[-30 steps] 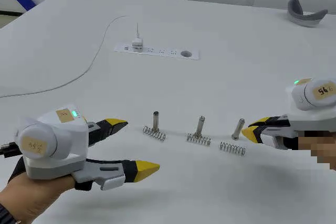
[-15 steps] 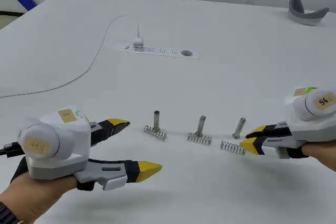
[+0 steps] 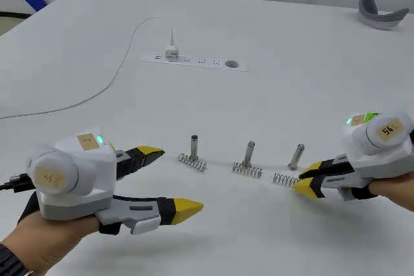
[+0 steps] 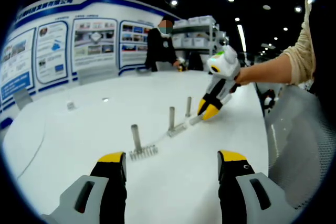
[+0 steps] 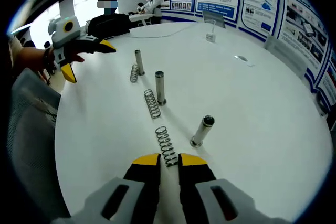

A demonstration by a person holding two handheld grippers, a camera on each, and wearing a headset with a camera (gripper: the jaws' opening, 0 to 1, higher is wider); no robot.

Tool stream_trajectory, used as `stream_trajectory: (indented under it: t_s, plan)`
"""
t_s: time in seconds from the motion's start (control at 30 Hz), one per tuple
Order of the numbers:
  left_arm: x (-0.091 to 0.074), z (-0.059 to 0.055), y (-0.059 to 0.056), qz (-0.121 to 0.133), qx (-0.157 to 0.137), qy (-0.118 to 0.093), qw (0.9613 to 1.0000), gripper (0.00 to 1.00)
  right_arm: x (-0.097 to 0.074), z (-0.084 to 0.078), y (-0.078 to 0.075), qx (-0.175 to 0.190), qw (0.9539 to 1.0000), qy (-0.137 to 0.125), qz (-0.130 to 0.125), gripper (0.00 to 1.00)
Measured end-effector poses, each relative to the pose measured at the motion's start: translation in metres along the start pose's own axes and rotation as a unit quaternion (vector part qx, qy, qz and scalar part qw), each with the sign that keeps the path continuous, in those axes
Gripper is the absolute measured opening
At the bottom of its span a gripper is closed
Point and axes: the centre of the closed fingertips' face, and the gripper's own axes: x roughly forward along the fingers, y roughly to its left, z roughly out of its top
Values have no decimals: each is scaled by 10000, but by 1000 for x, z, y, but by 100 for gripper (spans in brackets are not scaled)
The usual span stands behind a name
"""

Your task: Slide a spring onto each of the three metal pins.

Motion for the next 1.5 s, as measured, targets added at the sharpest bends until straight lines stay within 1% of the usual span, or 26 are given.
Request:
stream_trajectory:
  t_s: [0.13,0.27,0.37,0.6,0.93,1.23,1.37,1.5]
  plan:
    - [0,-1,0,-19,-9,16,10000,71,1,-2,2,-36,9999,91,53,14]
    - [1,-2,-1,-39,-17,22,10000,70,1,-4,4,-40,9999,144,59,13]
    - [2,-2,-3,-70,-11,26,10000,70,3,-9,4,-57,9997,231,43,13]
    - [5,-1,-9,-140,16,31,9999,70,3,-6,5,-161,9996,215,46,12]
    - [14,-1,-26,-389,117,84,9991,68,-7,7,16,-370,9992,141,104,11]
    - [26,4,-36,-607,227,102,9978,63,-15,22,36,-638,9973,84,364,11]
    - [32,4,-40,-685,287,141,9971,62,-15,28,44,-712,9964,73,464,11]
    - [37,6,-42,-740,336,139,9966,59,-15,31,53,-825,9949,68,581,11]
